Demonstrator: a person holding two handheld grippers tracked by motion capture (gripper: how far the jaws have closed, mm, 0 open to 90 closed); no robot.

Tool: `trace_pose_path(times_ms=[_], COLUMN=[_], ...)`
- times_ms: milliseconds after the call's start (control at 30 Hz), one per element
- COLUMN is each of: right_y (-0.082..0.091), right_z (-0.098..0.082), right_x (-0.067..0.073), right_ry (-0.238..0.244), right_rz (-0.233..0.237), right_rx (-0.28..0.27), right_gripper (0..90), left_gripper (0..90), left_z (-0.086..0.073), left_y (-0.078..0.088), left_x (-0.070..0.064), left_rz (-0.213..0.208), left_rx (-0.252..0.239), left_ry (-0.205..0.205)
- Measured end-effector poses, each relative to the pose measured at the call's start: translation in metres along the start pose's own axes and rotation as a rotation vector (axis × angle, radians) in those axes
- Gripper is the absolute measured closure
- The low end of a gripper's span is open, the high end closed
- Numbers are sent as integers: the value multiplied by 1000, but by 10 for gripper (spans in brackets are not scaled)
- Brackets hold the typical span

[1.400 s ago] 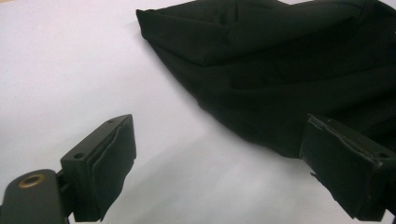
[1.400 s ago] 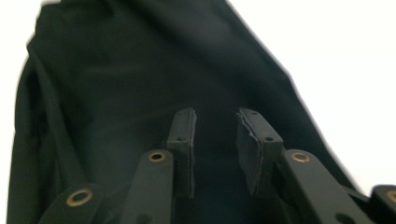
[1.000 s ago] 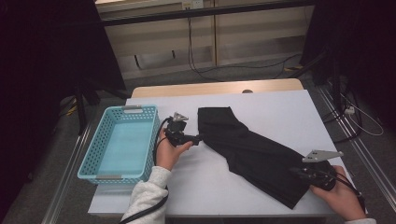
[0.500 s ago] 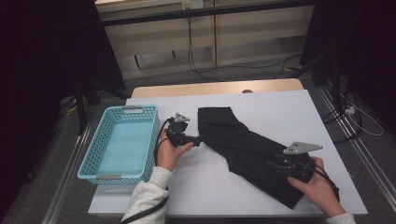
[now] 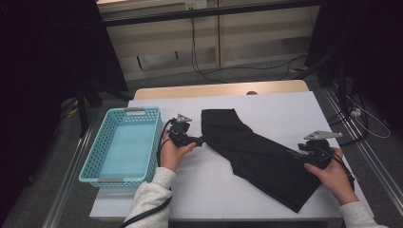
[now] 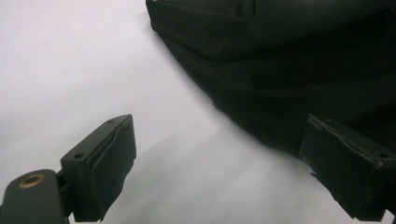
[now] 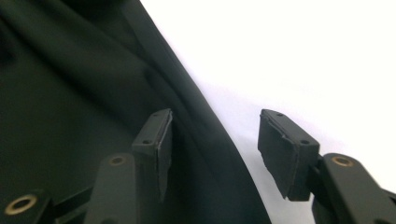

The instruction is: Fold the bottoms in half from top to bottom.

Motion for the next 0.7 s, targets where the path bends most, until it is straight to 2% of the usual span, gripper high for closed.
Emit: trace_pose_path(times_ms=[33,67,100,133,167,200,233,267,300,367,400,500,533,600,633,667,700], right_y=[-2,-2,-2,0,0,0,0,1,1,2,3,6,11,14,14,16,16], right_z=[-3,-5,-5,-5,-5,-6,-6,-6,-7,-7,-7,-7,-9,-11,-11,-14,-14], right_x=[0,1,1,2,2,2,2,2,2,3,4,3,2,0,0,-3,-3], right_ry=[-2,-9,-9,-4,-4,-3,-3,-10,-15,-15,-1,1,6,9,9,9,9], right_rz=[12,21,21,44,44,57,57,67,101,106,114,116,122,120,120,113,113], right_rx=[18,21,21,30,30,28,28,32,33,34,39,45,49,48,48,51,51], right_gripper=[451,515,515,588,588,684,684,767,835,843,847,849,850,851,851,851,851], left_gripper=[106,106,107,107,106,107,107,107,107,108,109,127,147,180,180,277,277], left_z=[1,4,4,6,6,9,9,11,12,15,19,24,27,29,30,30,31], left_y=[0,-2,-2,-6,-6,-8,-8,-11,-13,-19,-26,-33,-40,-44,-48,-52,-53], left_x=[2,3,3,3,3,6,6,7,8,10,12,13,12,10,10,8,9], left_rz=[3,1,1,-4,-4,3,3,-8,-10,-19,-5,-11,-27,-37,-29,-28,-14], left_rx=[15,12,12,0,0,-1,-1,3,0,11,17,7,30,28,46,60,58], left_ry=[-15,-5,-5,3,3,3,3,20,27,38,46,62,59,68,49,35,27])
Point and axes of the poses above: each handheld gripper's, and its own axes: y roughly backward along the jaws, z roughly out of its top, x roughly to its left, the point moved 3 cm from there along -y, roughly forward along the jaws, and after that the axes turned 6 degrees about -z, right-handed, at the moved point
